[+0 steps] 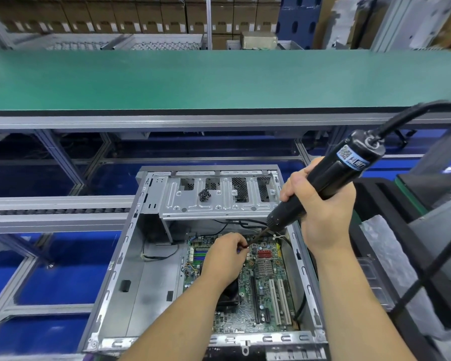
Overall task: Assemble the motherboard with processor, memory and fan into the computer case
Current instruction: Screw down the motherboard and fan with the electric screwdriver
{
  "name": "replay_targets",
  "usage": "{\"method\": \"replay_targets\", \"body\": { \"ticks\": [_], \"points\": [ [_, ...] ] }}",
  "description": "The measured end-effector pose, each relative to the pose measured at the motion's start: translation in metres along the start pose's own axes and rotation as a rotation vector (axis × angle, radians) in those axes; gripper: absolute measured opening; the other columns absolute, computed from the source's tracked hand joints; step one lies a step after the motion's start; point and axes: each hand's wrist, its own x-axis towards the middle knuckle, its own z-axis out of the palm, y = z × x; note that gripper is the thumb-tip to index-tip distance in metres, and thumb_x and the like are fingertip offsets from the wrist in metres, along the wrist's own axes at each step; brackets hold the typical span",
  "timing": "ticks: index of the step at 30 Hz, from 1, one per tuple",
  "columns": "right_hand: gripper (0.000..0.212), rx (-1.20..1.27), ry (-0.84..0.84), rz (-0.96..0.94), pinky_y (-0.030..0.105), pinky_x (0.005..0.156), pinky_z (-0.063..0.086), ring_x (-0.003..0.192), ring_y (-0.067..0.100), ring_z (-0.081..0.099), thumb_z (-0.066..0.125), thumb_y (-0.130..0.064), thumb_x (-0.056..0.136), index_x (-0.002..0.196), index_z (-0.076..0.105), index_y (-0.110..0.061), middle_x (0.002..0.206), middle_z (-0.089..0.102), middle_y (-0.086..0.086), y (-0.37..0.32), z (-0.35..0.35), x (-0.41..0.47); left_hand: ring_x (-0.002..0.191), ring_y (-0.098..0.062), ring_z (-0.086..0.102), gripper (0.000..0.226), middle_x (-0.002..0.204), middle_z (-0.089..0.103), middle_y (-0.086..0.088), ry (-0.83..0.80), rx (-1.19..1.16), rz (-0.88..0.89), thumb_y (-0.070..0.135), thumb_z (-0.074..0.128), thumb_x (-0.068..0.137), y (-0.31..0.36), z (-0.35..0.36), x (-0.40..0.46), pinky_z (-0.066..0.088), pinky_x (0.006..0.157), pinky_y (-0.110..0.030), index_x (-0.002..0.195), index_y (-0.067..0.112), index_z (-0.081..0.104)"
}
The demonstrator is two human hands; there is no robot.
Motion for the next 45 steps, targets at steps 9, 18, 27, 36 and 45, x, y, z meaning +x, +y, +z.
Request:
{"method": "replay_targets", "body": {
  "ticks": [9, 18, 27, 36, 45],
  "points": [
    [0.029, -0.083, -0.059, 0.037, 0.048, 0.069, 0.054, 0.064, 0.032, 0.06, 0.076, -0.027, 0.077, 0.072, 0.059, -0.005, 0.066, 0.061, 0.017, 0.004, 0.013, -0.007, 0.089, -0.012, 0.058, 0.005, 0.098, 0.063, 0.011, 0.002, 0.084, 0.016, 0.031, 0.065, 0.092, -0.002, 0.002, -0.002, 0.053, 0.08, -0.036, 0.09, 0.031, 0.06],
    [0.016, -0.092, -0.05, 0.03, 0.047, 0.07, 0.056, 0.063, 0.029, 0.061, 0.078, -0.03, 0.078, 0.073, 0.063, -0.026, 0.065, 0.063, 0.012, 0.009, 0.011, -0.009, 0.088, -0.013, 0.06, 0.012, 0.101, 0.065, 0.011, -0.051, 0.083, 0.004, 0.035, 0.067, 0.09, -0.007, 0.005, -0.001, 0.055, 0.077, -0.034, 0.101, 0.03, 0.064],
    [0.018, -0.146, -0.06, 0.083, 0.046, 0.07, 0.056, 0.063, 0.023, 0.062, 0.078, -0.033, 0.077, 0.071, 0.064, -0.024, 0.064, 0.065, 0.002, 0.025, 0.005, -0.012, 0.118, -0.023, 0.043, 0.041, 0.122, 0.052, 0.003, -0.036, 0.425, -0.02, 0.041, 0.059, 0.083, -0.011, 0.004, 0.001, 0.033, 0.1, -0.042, 0.122, 0.028, 0.055],
    [0.049, -0.173, -0.033, 0.184, 0.044, 0.076, 0.057, 0.07, 0.025, 0.064, 0.078, -0.041, 0.071, 0.082, 0.058, 0.003, 0.07, 0.064, 0.007, 0.041, 0.001, -0.017, 0.134, -0.027, 0.031, 0.055, 0.144, 0.043, -0.003, -0.249, 0.527, -0.063, 0.045, 0.036, 0.096, -0.013, 0.004, 0.001, 0.023, 0.11, -0.048, 0.146, 0.024, 0.036],
    [0.047, -0.18, -0.012, 0.222, 0.04, 0.074, 0.057, 0.068, 0.026, 0.063, 0.08, -0.041, 0.072, 0.083, 0.056, -0.001, 0.07, 0.064, 0.011, 0.051, 0.001, -0.017, 0.136, -0.029, 0.029, 0.058, 0.148, 0.039, -0.005, -0.306, 0.567, -0.058, 0.048, 0.034, 0.097, -0.01, -0.001, -0.001, 0.023, 0.112, -0.048, 0.148, 0.021, 0.031]
  ]
}}
